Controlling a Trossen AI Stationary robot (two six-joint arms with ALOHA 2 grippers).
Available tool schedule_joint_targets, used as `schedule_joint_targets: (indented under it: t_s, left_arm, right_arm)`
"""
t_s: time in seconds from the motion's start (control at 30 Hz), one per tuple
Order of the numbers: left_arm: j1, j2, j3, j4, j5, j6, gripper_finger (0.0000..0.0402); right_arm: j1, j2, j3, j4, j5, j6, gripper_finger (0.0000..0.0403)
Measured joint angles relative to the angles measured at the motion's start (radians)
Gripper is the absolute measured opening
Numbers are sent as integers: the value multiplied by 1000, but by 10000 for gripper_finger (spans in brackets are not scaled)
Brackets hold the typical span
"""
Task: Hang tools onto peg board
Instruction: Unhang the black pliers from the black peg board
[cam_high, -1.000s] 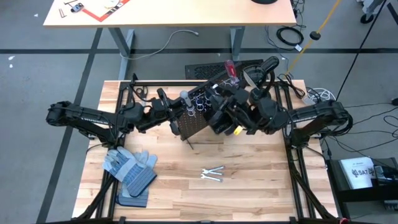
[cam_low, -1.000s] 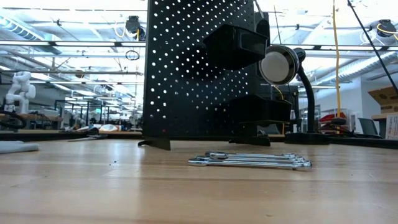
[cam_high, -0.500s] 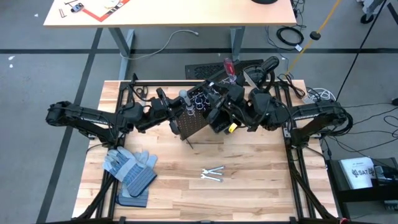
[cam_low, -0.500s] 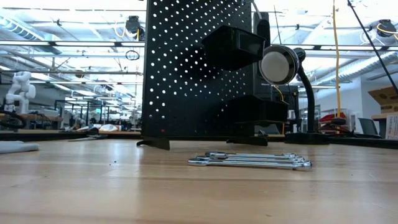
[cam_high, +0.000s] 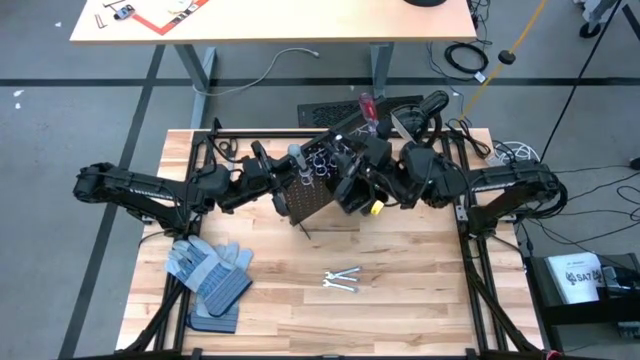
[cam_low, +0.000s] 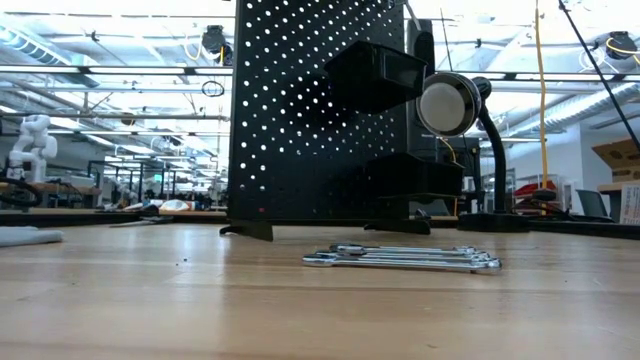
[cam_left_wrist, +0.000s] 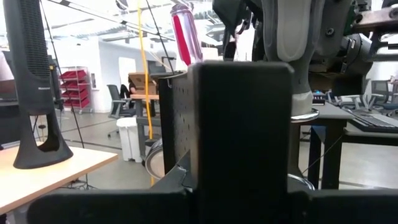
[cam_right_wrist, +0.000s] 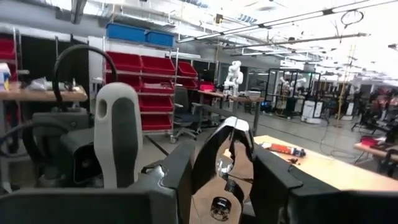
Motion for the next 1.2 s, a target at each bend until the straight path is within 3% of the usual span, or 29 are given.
schedule_joint_targets:
  t_s: [0.13,0.3,0.67,0.83,1.0,1.1,1.2]
  left_arm:
    - [0,0,0,-1,-1,-3,46]
    - [0,0,0,-3,2,-3,46]
    - [0,1,0,-4,8,-4,46]
    - [0,2,0,-4,8,-3,46]
    - [0,1,0,-11,5,-1,46]
    - [0,1,0,-11,6,0,46]
    - [0,1,0,-11,5,-2,46]
  right_arm:
    - [-16,-1,-2,8,-5,121,108]
    - [-17,0,-3,16,66,210,108]
    - [-15,5,-6,91,129,238,108]
    - [-14,5,-6,93,128,194,108]
    - [-18,3,-6,93,3,51,108]
    - [-16,1,-6,90,-18,-40,108]
    - [-21,1,-6,90,-20,2,108]
